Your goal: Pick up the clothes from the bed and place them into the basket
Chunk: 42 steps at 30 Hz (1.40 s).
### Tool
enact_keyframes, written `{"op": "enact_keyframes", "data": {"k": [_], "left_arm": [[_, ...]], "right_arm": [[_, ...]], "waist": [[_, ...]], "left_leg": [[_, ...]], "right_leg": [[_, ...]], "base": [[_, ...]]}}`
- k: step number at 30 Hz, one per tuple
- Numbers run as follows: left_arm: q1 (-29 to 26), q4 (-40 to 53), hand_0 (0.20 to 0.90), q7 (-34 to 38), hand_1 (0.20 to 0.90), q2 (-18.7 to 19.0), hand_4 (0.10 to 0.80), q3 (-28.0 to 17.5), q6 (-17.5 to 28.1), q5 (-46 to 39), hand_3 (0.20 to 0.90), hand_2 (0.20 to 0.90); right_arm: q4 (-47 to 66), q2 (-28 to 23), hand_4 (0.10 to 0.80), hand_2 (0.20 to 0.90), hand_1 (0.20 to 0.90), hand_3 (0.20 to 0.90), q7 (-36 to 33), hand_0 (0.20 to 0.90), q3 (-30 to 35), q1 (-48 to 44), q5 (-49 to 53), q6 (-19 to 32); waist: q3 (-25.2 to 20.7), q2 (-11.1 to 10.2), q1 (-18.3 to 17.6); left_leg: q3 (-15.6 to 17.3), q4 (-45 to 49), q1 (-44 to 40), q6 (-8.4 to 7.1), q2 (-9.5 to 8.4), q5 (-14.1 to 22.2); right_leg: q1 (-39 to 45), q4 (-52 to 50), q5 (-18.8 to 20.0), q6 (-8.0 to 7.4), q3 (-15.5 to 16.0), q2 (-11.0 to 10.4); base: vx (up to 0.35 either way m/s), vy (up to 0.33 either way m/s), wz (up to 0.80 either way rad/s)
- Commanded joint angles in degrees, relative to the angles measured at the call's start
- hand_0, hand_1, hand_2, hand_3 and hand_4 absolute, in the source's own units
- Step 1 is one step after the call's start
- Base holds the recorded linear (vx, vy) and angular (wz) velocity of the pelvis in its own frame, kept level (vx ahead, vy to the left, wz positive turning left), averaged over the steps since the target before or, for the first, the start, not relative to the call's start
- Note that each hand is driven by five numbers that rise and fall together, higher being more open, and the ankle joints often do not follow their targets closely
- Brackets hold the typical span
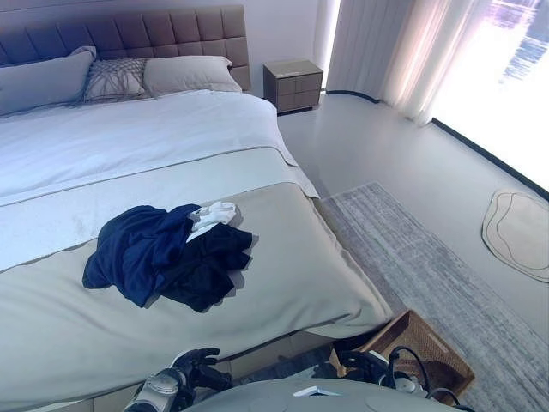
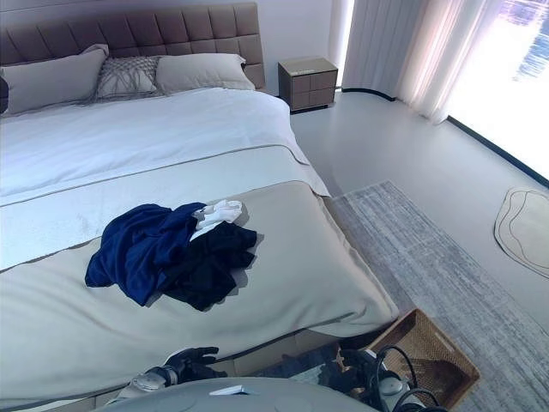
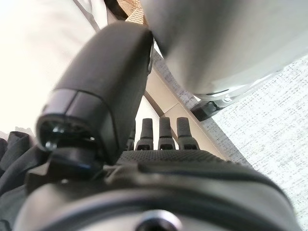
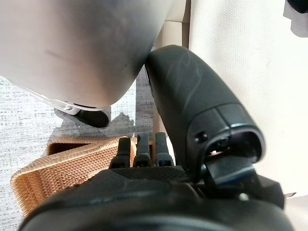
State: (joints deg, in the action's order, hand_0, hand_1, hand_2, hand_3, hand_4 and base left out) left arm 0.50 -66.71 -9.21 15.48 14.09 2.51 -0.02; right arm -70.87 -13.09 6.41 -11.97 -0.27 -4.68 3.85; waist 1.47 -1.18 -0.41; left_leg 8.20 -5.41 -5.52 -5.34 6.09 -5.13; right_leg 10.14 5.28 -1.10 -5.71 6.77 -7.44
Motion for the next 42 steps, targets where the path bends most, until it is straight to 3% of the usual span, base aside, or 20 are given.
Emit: {"op": "enact_keyframes", "data": {"k": [1,6,9,12,15,19,26,30,33,42], "left_arm": [[-3.25,-4.33,0.9,-0.06,0.9,-0.51,0.8,0.43,0.75,0.42,0.9,0.9],[-3.2,-4.61,0.9,0.72,0.9,-0.48,0.8,0.08,1.16,0.57,0.9,0.9],[-2.55,-5.05,0.9,0.73,0.9,-0.39,0.8,-0.44,1.56,0.53,0.9,0.9],[-1.74,-4.9,0.9,0.5,0.9,-0.03,0.8,-0.79,1.73,0.2,0.9,0.9],[-0.84,-4.26,0.9,0.73,0.9,0.29,0.8,-0.6,1.8,0.52,0.9,0.9],[0.08,-2.74,0.9,1.32,0.9,0.79,0.8,0.26,1.63,0.32,0.9,0.9],[0.92,0.23,0.9,2.45,0.9,1.77,0.8,3.08,1.73,0.47,0.9,0.9],[0.41,2.33,0.9,2.76,0.9,3.02,0.8,4.53,1.66,-0.32,0.9,0.9],[-2.06,3.63,0.9,2.98,0.9,4.09,0.8,6.16,1.89,-2.38,0.9,0.9],[-7.86,4.89,0.9,3.87,0.9,5.82,0.8,7.73,4.07,-6.96,0.9,0.9]], "right_arm": [[-2.38,-1.28,0.8,0.9,0.9,0.9,-0.28,0.9,-0.31,-1.96,-1.44,0.64],[-2.76,-0.85,0.8,0.9,0.9,0.9,0.78,0.9,2.59,-1.97,10.22,-0.91],[-2.99,-0.55,0.8,0.9,0.9,0.9,1.95,0.9,8.35,-1.74,23.29,-1.78],[-1.46,-0.86,0.8,0.9,0.9,0.9,1.21,0.9,13.26,-1.76,33.14,0.61],[4.1,-1.33,0.8,0.9,0.9,0.9,-2.15,0.9,15.55,-2.74,36.33,2.96],[14.68,-1.68,0.8,0.9,0.9,0.9,-6.13,0.9,13.5,-5.22,36.6,3.22],[29.54,-6.89,0.8,0.9,0.9,0.9,-10.36,0.9,6.28,-13.4,25.22,2.24],[34.65,-12.71,0.8,0.9,0.9,0.9,-16.43,0.9,0.7,-21.79,8.6,0.3],[32.48,-17.08,0.8,0.9,0.9,0.9,-20.49,0.9,-4.32,-33.52,-4.37,-5.2],[22.07,-20.25,0.8,0.9,0.9,0.9,-23.15,0.9,-13.55,-53.92,-14.9,-12.87]], "waist": [[3.01,1.07,0.32],[3.21,1.08,0.61],[3.26,1.27,0.65],[3.54,1.43,0.86],[4.02,1.24,1.27],[5.06,0.87,2.31],[7.4,0.06,6.06],[9.52,-0.21,8.93],[12.55,0.38,11.99],[19.13,1.99,18.89]], "left_leg": [[-0.91,0.41,-3.68,6.84,-6.42,8.52],[-1.47,0.41,-3.87,7.05,-6.5,8.53],[-1.72,0.41,-4.21,7.17,-6.51,8.6],[-2.17,0.41,-4.54,7.38,-6.59,8.7],[-2.76,0.41,-4.77,7.7,-6.78,8.88],[-3.69,0.67,-4.48,8.34,-7.09,8.92],[-6.06,3.2,-1.49,9.72,-8.38,9.32],[-8.07,5.97,2.43,10.58,-9.65,9.47],[-10.52,6.81,6.84,10.93,-10.95,8.37],[-14.16,11.2,19.64,10.55,-12.87,6.01]], "right_leg": [[-2.39,-5.43,-2.23,2.34,4.82,4.03],[-2.36,-6.66,-2.94,2.46,5.21,3.91],[-2.23,-7.88,-3.66,2.46,5.36,3.74],[-2.35,-9.54,-4.0,2.24,5.74,3.36],[-2.84,-11.43,-3.66,1.77,5.86,2.75],[-4.16,-14.24,-2.96,1.36,5.97,1.71],[-6.79,-17.76,-1.63,0.46,6.97,-0.63],[-9.46,-20.71,0.0,0.04,7.94,-2.63],[-12.81,-23.41,1.3,0.08,9.35,-4.48],[-18.83,-24.75,0.88,0.65,13.82,-7.26]], "base": [[0.0,0.0,0.0],[0.024,0.005,0.01],[0.06,0.02,0.03],[0.07,0.028,0.01],[0.06,0.021,0.02],[0.035,0.026,0.08],[0.033,0.055,0.22],[0.012,0.093,0.38],[-0.086,0.119,0.49],[-0.091,0.028,0.39]]}}
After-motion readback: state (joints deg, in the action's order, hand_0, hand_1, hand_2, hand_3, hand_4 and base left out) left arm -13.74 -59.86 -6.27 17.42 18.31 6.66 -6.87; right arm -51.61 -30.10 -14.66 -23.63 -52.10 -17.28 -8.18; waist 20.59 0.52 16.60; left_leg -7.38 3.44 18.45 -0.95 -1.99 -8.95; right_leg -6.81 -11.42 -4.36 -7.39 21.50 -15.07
